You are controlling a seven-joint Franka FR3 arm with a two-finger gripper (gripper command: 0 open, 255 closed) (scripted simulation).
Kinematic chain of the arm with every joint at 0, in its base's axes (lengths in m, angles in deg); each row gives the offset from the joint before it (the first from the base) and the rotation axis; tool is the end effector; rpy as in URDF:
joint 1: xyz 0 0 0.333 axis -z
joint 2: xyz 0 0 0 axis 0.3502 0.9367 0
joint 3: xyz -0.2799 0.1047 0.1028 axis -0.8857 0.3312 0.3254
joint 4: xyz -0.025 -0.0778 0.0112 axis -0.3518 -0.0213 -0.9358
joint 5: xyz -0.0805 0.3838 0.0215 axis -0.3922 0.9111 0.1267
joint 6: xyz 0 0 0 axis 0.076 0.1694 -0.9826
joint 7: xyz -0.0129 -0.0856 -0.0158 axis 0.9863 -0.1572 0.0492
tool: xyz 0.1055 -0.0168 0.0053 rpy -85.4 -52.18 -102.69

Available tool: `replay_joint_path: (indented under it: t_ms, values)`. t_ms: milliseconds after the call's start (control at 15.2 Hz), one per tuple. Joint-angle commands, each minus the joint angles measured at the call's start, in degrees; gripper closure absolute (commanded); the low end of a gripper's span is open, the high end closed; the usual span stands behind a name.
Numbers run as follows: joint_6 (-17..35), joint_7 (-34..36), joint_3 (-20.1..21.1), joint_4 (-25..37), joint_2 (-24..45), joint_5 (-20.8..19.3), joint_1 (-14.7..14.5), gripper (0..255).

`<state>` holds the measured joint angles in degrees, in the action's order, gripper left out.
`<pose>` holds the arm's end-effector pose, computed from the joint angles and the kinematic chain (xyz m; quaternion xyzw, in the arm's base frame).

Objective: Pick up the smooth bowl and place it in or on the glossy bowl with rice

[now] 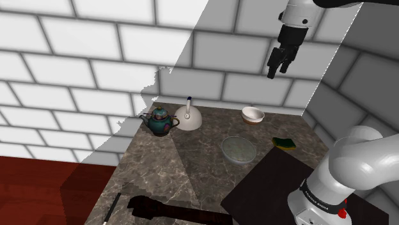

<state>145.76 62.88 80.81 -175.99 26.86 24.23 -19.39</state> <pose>0.3063 -0.0188 0.6256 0.9995 -0.0199 0.0158 0.0205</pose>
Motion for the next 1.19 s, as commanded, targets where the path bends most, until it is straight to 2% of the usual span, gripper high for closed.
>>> replay_joint_path:
  t_ms: [0,594,1122]
  values:
    - [0.0,0.0,0.0,0.0,0.0,0.0,0.0,0]
    - [16.3,-6.5,-5.9,-10.6,5.2,-5.2,1.7,0]
    - [31.9,-11.9,-11.5,-14.8,16.0,-9.1,3.4,0]
